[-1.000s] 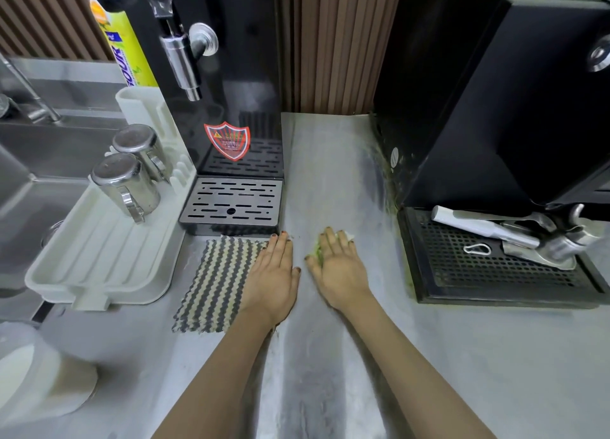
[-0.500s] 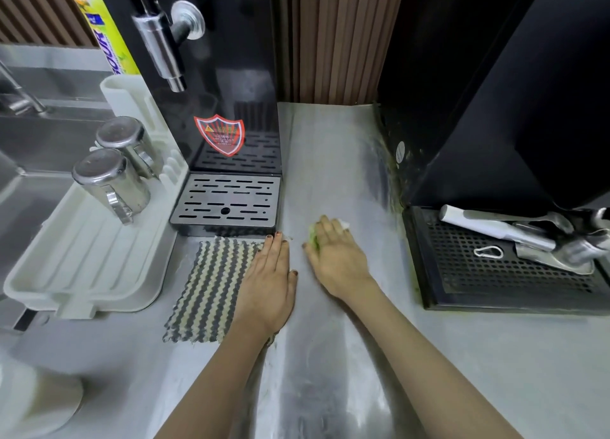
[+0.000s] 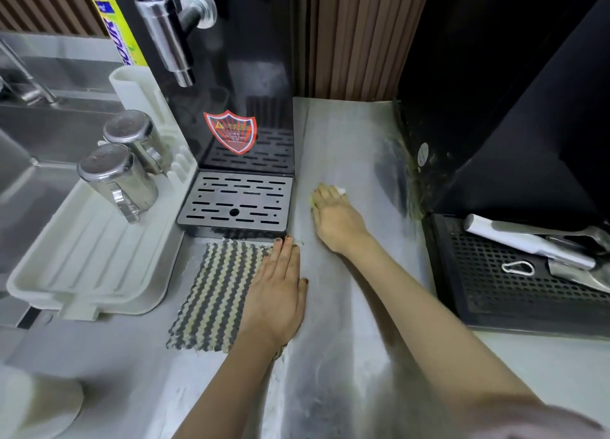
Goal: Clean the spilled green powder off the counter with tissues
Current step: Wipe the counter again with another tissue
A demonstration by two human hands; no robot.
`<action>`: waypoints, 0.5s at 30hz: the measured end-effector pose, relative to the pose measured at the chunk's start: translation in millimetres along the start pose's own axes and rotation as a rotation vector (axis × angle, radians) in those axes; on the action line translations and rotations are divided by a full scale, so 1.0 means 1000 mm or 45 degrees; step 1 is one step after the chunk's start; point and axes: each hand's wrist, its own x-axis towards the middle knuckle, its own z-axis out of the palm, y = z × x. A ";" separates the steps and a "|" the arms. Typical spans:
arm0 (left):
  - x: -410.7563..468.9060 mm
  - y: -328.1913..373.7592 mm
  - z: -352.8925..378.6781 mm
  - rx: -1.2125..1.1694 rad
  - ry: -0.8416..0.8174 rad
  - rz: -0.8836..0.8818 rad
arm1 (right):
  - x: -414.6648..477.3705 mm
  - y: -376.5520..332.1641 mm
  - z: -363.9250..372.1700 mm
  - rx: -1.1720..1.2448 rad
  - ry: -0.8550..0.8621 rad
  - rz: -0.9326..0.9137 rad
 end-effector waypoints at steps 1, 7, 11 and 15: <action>0.000 0.000 0.000 0.005 -0.006 -0.001 | -0.019 0.004 0.002 -0.034 0.026 0.024; -0.001 0.001 0.000 0.005 -0.010 -0.015 | 0.001 0.045 -0.026 -0.216 0.133 0.525; 0.000 0.001 0.001 -0.009 0.008 -0.011 | 0.042 0.030 -0.033 -0.120 0.061 0.435; 0.000 0.001 0.002 -0.024 0.012 -0.012 | -0.005 0.010 -0.009 -0.143 -0.010 0.164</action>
